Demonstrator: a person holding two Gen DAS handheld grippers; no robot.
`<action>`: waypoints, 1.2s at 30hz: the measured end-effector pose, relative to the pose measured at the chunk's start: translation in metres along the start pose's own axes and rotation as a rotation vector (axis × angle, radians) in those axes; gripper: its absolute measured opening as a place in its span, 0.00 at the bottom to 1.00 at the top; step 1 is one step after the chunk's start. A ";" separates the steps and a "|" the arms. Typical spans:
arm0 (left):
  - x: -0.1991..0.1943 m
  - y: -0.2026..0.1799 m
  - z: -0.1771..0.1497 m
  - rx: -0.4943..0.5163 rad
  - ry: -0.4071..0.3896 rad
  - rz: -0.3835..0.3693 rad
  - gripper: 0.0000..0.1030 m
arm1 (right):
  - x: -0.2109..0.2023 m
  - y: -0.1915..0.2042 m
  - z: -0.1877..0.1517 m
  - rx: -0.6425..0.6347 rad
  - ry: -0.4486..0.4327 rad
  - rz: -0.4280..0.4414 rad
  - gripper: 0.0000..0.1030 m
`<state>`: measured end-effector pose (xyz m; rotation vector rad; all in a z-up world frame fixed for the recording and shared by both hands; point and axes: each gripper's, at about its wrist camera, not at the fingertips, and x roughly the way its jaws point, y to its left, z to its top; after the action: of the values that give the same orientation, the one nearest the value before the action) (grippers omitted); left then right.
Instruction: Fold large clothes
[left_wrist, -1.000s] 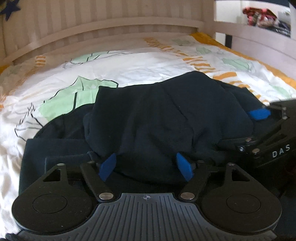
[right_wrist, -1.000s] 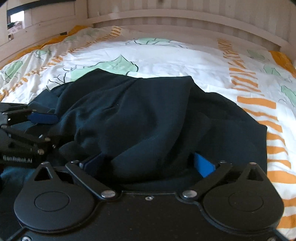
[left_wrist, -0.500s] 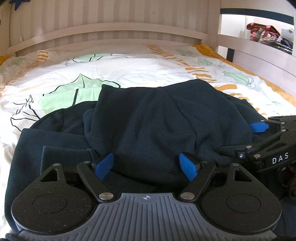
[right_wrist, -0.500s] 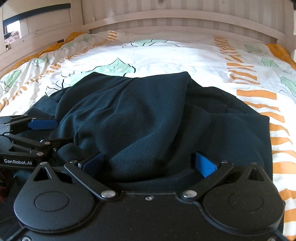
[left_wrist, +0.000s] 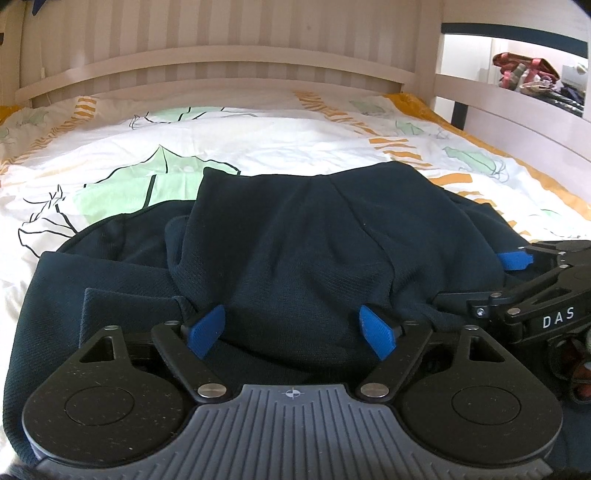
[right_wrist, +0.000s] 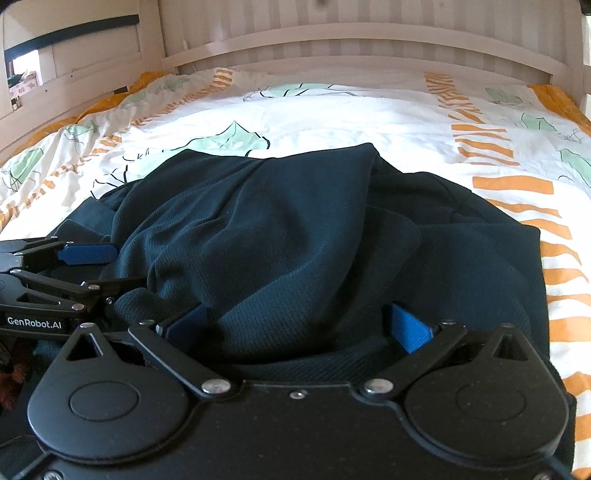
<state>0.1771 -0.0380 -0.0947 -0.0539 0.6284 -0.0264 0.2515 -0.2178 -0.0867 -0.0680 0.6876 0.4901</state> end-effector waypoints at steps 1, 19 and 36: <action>0.000 0.000 0.000 0.001 -0.001 0.001 0.77 | 0.000 0.000 0.000 0.000 0.000 -0.001 1.00; -0.057 -0.024 0.006 -0.019 -0.023 0.052 0.82 | -0.054 -0.003 0.010 0.108 -0.046 0.075 1.00; -0.176 -0.034 -0.042 -0.022 0.110 -0.019 0.84 | -0.185 -0.019 -0.053 0.292 0.045 0.046 1.00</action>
<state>0.0095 -0.0662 -0.0231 -0.0804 0.7384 -0.0414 0.1055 -0.3220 -0.0140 0.2121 0.7997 0.4288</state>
